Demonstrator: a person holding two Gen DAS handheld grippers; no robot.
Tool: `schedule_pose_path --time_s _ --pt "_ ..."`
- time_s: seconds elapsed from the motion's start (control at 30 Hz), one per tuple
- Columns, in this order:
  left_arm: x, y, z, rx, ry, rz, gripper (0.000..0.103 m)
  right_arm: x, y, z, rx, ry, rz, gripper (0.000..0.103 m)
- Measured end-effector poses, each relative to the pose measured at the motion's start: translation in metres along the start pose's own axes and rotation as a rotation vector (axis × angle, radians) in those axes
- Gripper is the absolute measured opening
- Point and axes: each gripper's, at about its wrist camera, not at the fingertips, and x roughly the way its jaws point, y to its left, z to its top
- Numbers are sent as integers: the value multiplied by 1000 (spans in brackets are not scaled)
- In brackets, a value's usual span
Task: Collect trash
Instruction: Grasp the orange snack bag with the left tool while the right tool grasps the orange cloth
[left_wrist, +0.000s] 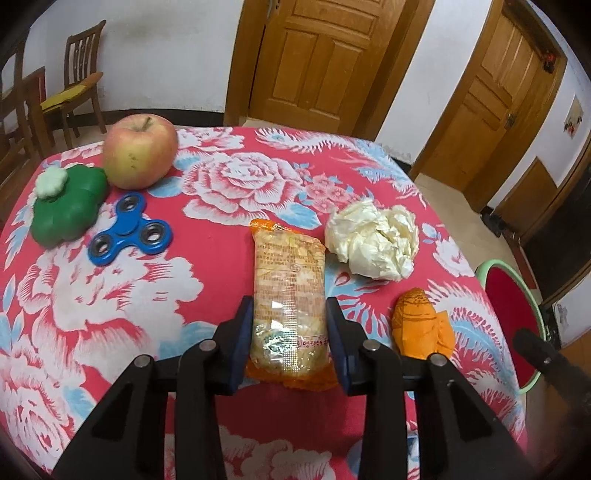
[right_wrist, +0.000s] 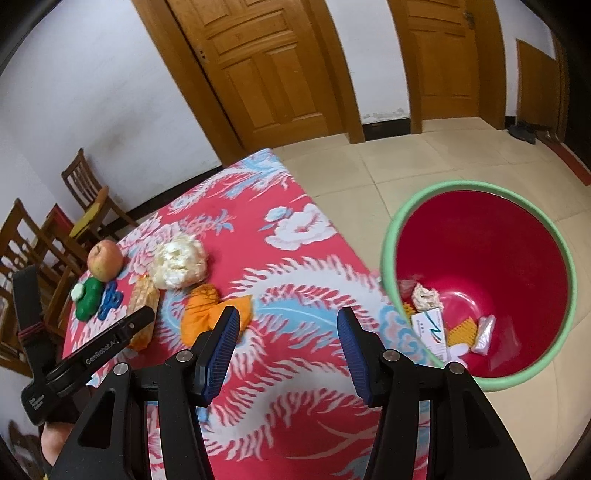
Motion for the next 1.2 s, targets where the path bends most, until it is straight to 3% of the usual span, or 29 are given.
schedule_pose_path --time_s 0.8,1.2 --pt "-24 42 -10 -106 -19 17 38 57 68 -7 -173 102 37 56" --pt "-19 40 -14 -104 -6 11 38 67 74 -10 -205 87 11 56"
